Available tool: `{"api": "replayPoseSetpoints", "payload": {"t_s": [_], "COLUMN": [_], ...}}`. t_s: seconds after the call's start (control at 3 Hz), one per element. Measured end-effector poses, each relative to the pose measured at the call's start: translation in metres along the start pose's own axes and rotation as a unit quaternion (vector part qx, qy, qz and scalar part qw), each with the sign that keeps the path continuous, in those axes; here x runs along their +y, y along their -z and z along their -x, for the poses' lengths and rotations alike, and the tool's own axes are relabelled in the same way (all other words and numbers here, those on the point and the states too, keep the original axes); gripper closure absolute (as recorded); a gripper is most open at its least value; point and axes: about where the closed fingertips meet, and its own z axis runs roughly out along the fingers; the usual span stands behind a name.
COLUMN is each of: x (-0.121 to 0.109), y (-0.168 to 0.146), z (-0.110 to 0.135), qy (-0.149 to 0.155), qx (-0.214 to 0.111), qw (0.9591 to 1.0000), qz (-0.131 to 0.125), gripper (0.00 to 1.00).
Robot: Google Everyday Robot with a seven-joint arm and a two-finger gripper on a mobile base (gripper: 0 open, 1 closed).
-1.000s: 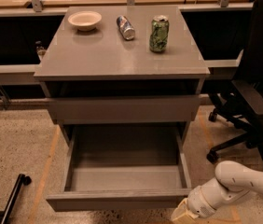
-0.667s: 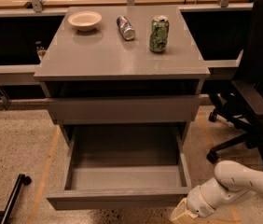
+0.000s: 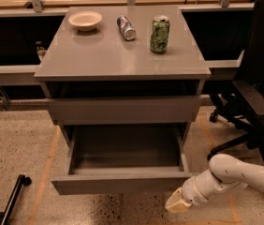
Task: Close middle drawer
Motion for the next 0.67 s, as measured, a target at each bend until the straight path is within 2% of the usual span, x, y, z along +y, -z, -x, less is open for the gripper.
{"api": "replayPoseSetpoints", "payload": {"t_s": [0.33,0.67], "x": [0.0,-0.02], "y": [0.0,-0.003], "z": [0.0,0.014], "qy": [0.0,0.02], "qx": [0.0,-0.014], "qw": [1.0,0.9994], "qz": [0.0,-0.026], "gripper": [1.0,1.0]}}
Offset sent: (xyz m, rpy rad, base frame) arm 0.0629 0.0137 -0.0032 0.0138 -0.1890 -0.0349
